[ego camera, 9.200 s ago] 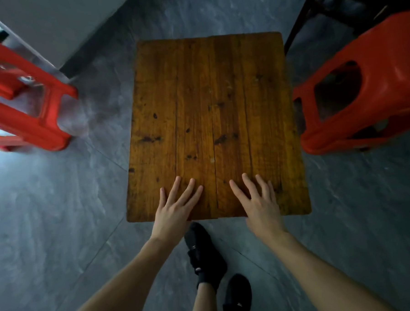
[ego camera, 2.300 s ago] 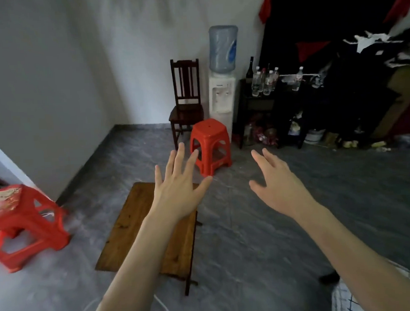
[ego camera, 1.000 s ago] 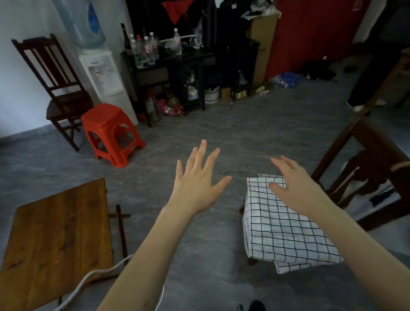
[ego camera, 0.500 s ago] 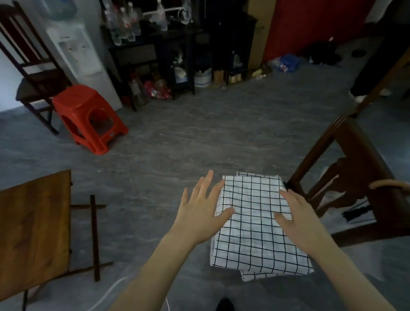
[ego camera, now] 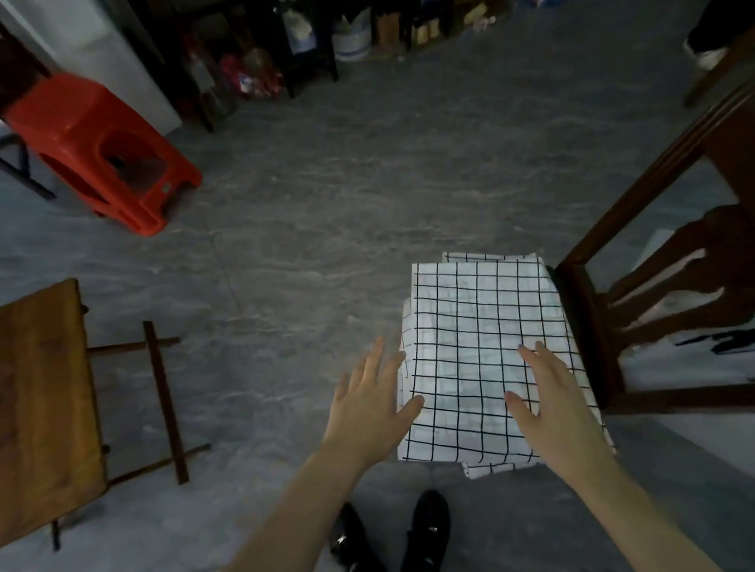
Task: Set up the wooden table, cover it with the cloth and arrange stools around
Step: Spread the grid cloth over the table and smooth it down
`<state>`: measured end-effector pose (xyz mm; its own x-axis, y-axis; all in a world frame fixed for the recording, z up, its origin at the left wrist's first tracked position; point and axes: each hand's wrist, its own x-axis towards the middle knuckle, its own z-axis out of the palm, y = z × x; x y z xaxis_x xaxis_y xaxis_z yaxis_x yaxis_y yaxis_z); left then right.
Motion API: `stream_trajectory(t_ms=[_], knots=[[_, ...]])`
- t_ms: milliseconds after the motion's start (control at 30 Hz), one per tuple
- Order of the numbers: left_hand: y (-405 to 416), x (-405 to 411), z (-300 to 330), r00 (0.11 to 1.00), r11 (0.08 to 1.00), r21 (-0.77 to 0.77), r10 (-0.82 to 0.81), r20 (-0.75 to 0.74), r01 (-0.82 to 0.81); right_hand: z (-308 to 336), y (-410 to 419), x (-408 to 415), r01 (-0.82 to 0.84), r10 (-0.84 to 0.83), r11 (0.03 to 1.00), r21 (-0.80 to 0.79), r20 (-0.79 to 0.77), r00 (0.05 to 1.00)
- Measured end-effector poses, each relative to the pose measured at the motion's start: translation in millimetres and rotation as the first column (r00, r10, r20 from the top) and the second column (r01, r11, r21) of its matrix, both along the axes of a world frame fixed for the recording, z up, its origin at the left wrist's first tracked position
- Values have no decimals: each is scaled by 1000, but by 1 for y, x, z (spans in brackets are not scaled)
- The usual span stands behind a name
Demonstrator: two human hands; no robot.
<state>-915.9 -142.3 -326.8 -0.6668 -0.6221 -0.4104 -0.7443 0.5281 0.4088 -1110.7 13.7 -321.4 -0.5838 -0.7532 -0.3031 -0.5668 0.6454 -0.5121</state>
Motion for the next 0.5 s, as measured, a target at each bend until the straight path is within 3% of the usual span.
stream_trajectory(t_ms=[233,367,500], knots=[[13,-3,-122,994,976,190,95,55,-104,-102,-9,24,-39,37,993,114,18,999],[29,-9,-175,976,919,333,177,129,-210,-150,-19,43,-86,66,974,212,103,993],[43,-15,-222,940,827,451,320,114,-336,-200,-20,48,-111,104,942,317,38,994]])
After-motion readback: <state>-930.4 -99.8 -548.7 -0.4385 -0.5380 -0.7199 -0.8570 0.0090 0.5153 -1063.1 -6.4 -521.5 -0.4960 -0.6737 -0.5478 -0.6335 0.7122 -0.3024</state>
